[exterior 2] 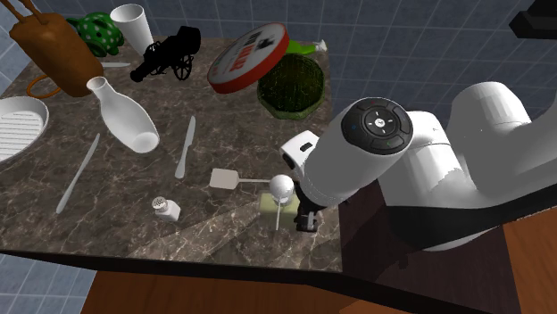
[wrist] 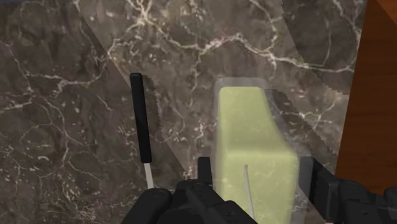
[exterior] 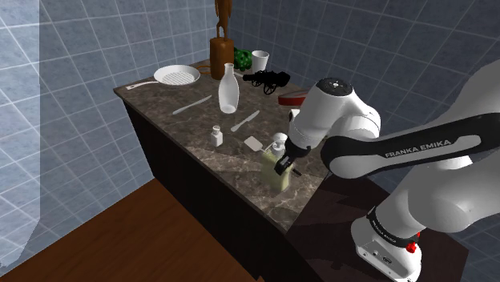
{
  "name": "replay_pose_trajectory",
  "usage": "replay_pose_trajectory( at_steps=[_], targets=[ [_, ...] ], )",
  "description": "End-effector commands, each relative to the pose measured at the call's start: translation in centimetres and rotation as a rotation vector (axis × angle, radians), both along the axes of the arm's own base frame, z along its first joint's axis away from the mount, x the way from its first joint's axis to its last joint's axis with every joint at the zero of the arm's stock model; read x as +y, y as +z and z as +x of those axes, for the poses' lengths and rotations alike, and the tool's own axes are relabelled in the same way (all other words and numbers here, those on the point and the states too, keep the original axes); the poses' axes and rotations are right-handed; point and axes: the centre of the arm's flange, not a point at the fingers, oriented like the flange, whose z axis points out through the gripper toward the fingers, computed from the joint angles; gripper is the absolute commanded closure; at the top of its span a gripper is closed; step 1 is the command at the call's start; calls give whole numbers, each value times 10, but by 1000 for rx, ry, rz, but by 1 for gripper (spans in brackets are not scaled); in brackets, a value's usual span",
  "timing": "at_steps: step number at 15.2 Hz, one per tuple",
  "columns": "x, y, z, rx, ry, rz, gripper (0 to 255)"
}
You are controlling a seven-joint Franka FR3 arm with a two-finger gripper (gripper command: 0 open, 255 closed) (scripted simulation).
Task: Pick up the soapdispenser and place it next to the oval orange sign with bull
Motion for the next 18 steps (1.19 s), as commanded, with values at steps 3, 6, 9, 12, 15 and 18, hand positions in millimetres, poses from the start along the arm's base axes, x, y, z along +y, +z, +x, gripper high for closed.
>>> replay_pose_trajectory(
  at_steps=[3, 6, 9, 12, 15, 18],
  targets=[
    [0, 21, 0, 0, 0, 0, 255],
    [0, 36, 0, 0, 0, 0, 255],
    [0, 52, 0, 0, 0, 0, 255],
    [0, 68, 0, 0, 0, 0, 255],
    [0, 84, 0, 0, 0, 0, 255],
    [0, 100, 0, 0, 0, 0, 255]
  ],
)
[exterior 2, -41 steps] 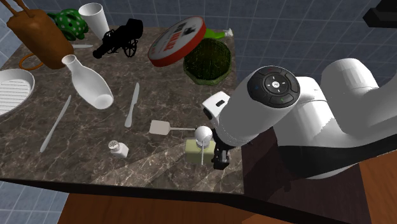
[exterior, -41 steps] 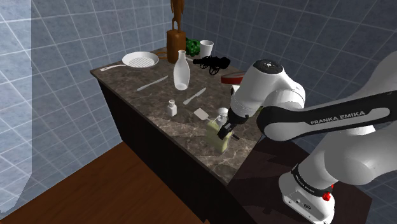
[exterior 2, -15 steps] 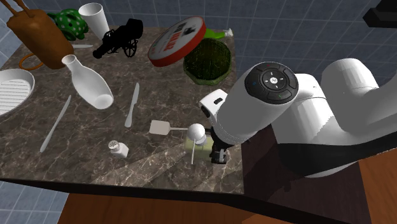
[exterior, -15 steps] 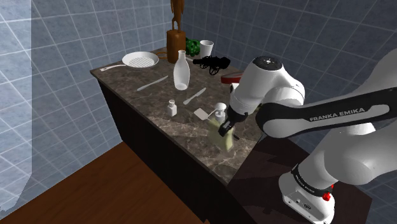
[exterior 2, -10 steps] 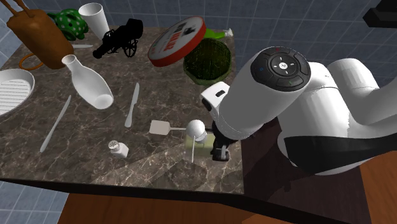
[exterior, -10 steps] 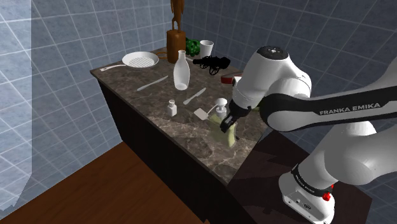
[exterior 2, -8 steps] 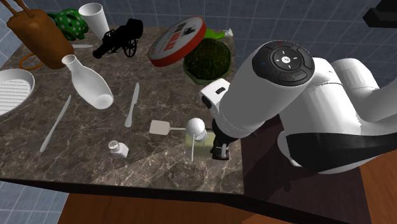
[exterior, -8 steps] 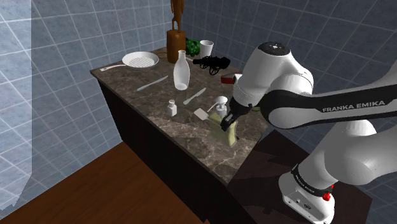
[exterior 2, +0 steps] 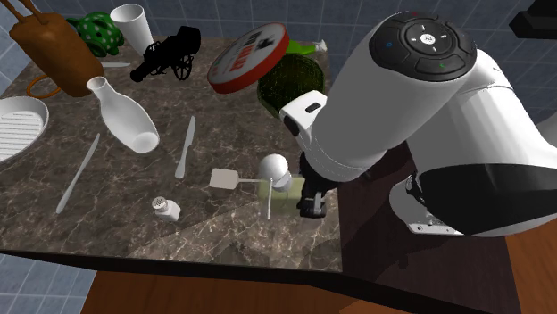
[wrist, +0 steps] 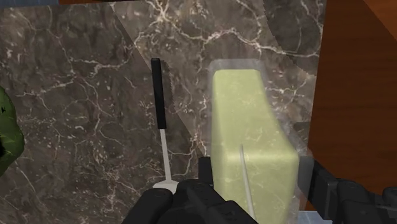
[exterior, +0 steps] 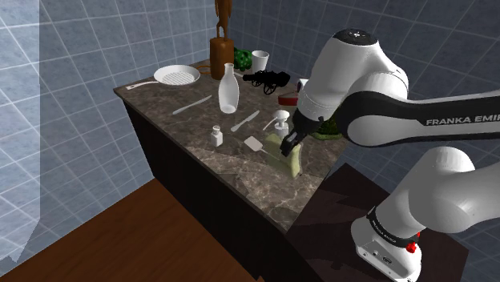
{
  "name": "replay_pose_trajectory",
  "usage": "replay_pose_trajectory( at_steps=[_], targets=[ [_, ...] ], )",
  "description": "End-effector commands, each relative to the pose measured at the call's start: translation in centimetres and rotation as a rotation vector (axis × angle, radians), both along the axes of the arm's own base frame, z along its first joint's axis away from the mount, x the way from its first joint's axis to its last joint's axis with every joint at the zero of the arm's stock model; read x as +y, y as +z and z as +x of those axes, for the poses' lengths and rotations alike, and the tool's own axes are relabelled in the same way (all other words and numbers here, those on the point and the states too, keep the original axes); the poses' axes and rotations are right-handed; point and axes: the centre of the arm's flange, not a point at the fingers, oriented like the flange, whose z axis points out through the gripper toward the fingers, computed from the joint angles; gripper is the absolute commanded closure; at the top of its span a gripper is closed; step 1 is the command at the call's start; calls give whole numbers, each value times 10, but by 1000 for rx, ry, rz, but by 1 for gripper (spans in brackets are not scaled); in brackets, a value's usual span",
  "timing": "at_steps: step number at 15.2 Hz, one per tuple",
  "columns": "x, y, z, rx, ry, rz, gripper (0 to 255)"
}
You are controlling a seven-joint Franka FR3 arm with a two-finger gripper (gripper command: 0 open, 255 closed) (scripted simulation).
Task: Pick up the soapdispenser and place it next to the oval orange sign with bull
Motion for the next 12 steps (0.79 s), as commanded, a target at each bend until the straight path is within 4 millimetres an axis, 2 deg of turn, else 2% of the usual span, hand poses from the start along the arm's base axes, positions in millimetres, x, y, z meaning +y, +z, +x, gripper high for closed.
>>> replay_pose_trajectory(
  at_steps=[1, 12],
  targets=[
    [-1, 11, 0, 0, 0, 0, 255],
    [-1, 69, 0, 0, 0, 0, 255]
  ],
)
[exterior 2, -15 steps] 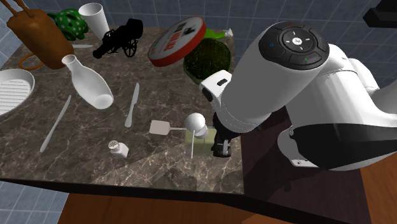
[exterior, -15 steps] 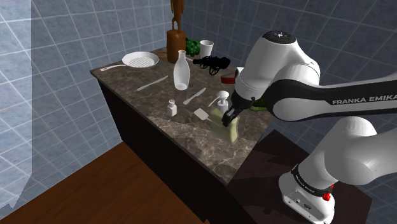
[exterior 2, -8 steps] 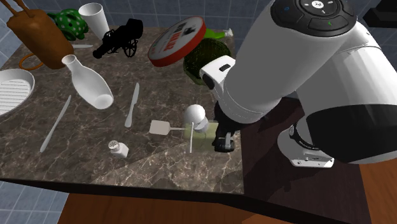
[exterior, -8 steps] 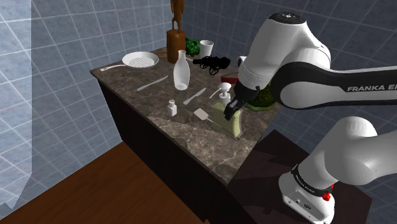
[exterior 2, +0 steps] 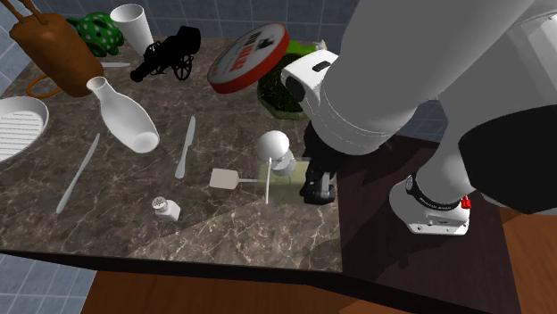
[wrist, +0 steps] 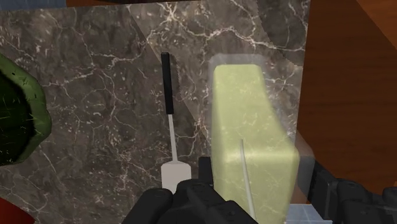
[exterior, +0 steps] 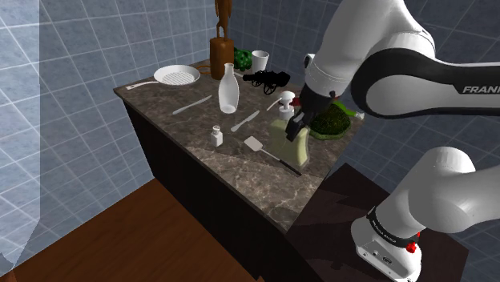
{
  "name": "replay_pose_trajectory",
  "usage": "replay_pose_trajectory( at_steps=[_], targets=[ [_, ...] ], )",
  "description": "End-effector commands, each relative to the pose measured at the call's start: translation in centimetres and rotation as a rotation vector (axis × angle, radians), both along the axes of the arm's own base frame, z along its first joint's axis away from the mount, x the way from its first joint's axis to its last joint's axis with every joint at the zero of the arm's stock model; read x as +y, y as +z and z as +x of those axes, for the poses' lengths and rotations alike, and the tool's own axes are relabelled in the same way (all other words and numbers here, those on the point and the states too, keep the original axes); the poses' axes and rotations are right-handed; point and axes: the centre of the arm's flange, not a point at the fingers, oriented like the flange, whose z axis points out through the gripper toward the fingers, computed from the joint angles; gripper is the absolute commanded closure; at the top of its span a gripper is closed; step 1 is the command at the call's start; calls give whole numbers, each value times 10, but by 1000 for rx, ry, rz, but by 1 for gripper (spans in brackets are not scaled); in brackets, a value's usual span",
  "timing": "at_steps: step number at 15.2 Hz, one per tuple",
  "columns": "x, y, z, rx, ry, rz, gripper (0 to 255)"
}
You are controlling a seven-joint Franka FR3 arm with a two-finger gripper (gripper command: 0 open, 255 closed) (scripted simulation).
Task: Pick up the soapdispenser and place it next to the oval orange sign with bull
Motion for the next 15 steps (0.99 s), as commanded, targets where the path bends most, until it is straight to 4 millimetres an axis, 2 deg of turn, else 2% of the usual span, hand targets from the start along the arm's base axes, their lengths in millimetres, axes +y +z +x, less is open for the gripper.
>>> replay_pose_trajectory(
  at_steps=[1, 15],
  targets=[
    [0, 11, 1, 0, 0, 0, 255],
    [0, 85, 1, 0, 0, 0, 255]
  ],
)
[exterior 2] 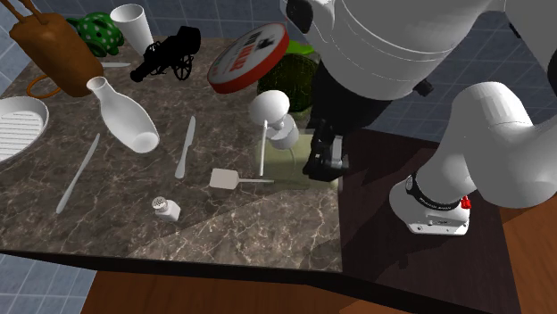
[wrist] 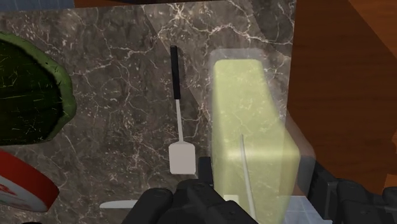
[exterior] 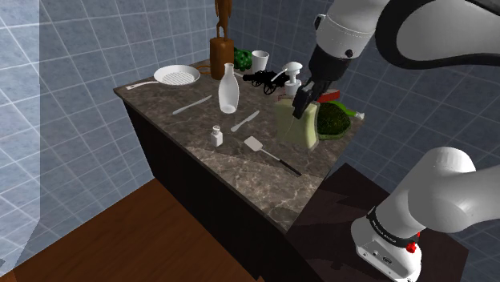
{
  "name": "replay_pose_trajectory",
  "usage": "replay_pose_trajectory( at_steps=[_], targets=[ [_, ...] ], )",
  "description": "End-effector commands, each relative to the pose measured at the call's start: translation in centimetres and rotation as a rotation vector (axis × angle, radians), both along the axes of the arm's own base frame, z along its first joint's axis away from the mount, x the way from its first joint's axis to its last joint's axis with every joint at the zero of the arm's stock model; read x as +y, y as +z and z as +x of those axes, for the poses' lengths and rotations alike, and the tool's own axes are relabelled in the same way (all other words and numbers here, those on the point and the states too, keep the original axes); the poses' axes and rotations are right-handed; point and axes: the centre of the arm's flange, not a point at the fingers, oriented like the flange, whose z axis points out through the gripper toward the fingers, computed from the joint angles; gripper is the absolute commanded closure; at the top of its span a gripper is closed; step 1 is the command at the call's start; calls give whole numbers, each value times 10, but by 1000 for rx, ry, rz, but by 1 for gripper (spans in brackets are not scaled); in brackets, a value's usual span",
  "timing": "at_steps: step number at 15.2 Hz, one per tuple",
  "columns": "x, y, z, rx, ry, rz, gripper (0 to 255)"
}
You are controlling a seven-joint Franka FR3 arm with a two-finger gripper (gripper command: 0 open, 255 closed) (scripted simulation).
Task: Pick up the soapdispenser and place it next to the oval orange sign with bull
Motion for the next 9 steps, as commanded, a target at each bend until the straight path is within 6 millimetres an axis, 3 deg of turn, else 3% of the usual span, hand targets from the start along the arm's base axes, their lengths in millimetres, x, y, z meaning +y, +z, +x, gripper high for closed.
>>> replay_pose_trajectory(
  at_steps=[1, 9],
  targets=[
    [1, 11, -1, 0, 0, 0, 255],
    [1, 54, -1, 0, 0, 0, 255]
  ],
)
